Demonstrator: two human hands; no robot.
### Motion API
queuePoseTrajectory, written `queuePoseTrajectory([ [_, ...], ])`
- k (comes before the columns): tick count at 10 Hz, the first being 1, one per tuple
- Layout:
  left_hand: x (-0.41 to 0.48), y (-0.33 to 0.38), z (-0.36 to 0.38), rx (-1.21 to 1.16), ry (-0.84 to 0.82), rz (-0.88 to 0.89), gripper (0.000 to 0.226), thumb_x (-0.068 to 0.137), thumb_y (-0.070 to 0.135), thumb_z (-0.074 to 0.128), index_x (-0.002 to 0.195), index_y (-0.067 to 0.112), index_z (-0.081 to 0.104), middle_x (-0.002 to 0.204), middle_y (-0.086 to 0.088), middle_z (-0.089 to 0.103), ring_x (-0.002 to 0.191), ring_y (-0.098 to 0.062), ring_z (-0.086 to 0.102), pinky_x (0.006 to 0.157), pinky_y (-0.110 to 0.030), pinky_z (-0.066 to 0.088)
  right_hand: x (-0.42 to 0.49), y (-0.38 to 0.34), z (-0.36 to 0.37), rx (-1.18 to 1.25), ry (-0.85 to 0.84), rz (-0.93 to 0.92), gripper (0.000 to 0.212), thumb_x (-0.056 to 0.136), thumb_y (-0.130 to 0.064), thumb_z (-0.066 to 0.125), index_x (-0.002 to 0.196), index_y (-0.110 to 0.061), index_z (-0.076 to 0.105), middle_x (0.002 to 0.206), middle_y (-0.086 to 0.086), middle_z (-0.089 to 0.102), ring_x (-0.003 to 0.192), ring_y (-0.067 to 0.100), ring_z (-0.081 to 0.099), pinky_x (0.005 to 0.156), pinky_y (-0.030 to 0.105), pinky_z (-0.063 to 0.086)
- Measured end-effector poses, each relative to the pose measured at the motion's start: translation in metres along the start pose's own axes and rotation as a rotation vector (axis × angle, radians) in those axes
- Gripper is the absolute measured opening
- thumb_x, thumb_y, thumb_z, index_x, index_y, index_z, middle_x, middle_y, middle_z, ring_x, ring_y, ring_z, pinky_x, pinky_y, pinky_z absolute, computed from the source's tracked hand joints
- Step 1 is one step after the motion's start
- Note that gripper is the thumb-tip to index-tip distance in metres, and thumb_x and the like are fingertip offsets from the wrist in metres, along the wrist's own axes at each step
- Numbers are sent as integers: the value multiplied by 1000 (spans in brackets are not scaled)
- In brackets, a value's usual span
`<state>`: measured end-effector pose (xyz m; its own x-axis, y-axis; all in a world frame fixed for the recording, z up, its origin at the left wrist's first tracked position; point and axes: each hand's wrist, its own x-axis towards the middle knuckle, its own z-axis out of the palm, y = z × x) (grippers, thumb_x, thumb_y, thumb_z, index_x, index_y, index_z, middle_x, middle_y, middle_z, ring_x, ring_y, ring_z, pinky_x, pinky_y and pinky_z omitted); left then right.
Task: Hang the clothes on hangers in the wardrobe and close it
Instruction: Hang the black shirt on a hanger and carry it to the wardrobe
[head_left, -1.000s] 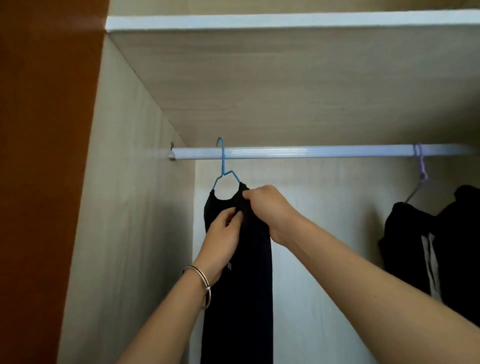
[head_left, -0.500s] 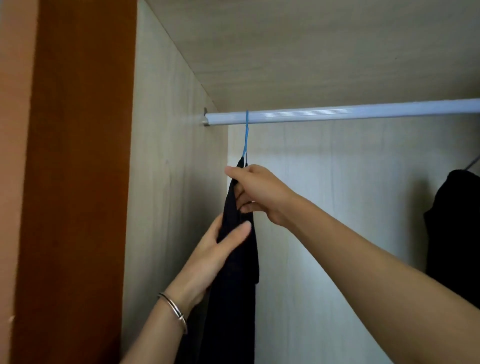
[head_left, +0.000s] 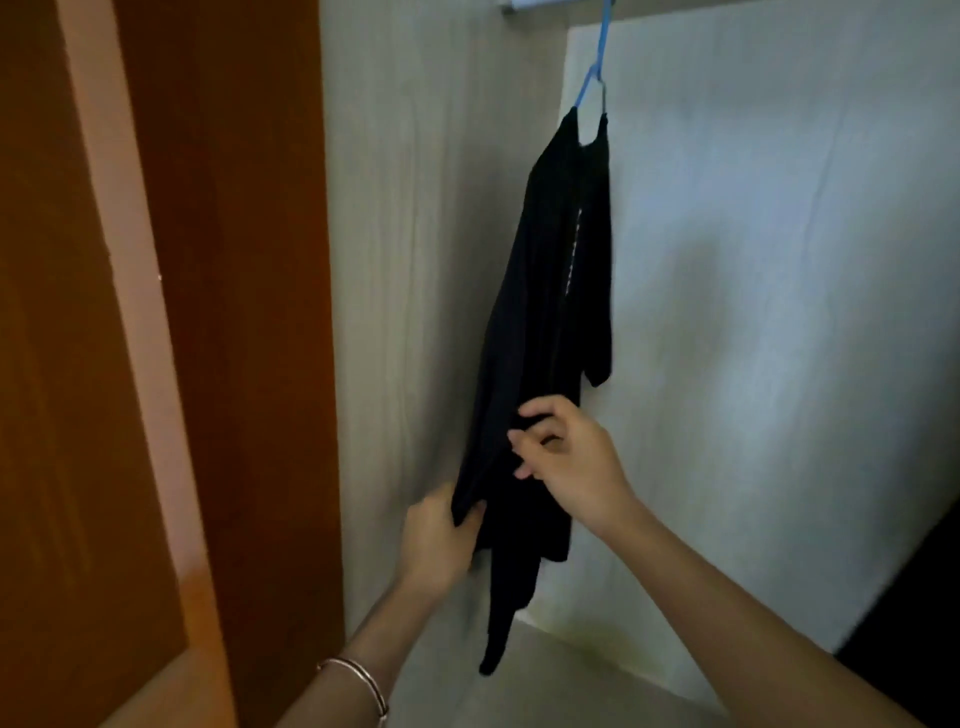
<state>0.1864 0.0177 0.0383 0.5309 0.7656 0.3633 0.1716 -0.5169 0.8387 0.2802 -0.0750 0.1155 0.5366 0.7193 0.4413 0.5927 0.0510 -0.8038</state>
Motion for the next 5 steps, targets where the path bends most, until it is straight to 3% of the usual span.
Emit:
queuePoseTrajectory([
  [1, -42, -42, 0, 47, -82, -99, 29, 91, 16, 54, 119, 12, 58, 109, 0, 65, 93, -7, 61, 70, -7, 41, -36, 47, 18, -6, -157, 106, 7, 87, -18, 62, 92, -20, 58, 71, -2, 62, 52, 6, 63, 57, 10, 49],
  [2, -123, -97, -10, 188, -263, -199, 24, 93, 23, 48, 113, 24, 61, 108, 16, 59, 101, 1, 56, 73, 4, 38, -102, 119, 56, -137, -411, 327, 7, 86, -17, 63, 89, -19, 57, 76, 1, 62, 69, 22, 66, 73, 30, 53],
  [3, -241, -165, -36, 259, -446, -469, 30, 71, 54, 40, 84, 37, 62, 89, 22, 69, 79, 14, 60, 74, -5, 43, -204, 176, 102, -284, -821, 551, 11, 84, -18, 62, 77, -21, 54, 67, -11, 58, 68, 8, 60, 71, 25, 45],
  [4, -373, -263, -66, 210, -392, -857, 39, 57, 69, 43, 94, 61, 50, 81, 39, 64, 76, 13, 64, 80, -18, 53, -296, 226, 142, -351, -1151, 640, 24, 73, -31, 73, 56, -25, 57, 52, -14, 57, 51, -13, 57, 72, 21, 47],
  [5, -466, -276, -88, 186, -92, -1051, 11, 56, 32, 72, 61, 42, 72, 49, 20, 66, 57, 12, 64, 73, -25, 57, -352, 245, 170, -372, -1397, 699, 27, 66, -46, 77, 54, -25, 65, 58, -16, 55, 70, -5, 60, 90, 20, 46],
])
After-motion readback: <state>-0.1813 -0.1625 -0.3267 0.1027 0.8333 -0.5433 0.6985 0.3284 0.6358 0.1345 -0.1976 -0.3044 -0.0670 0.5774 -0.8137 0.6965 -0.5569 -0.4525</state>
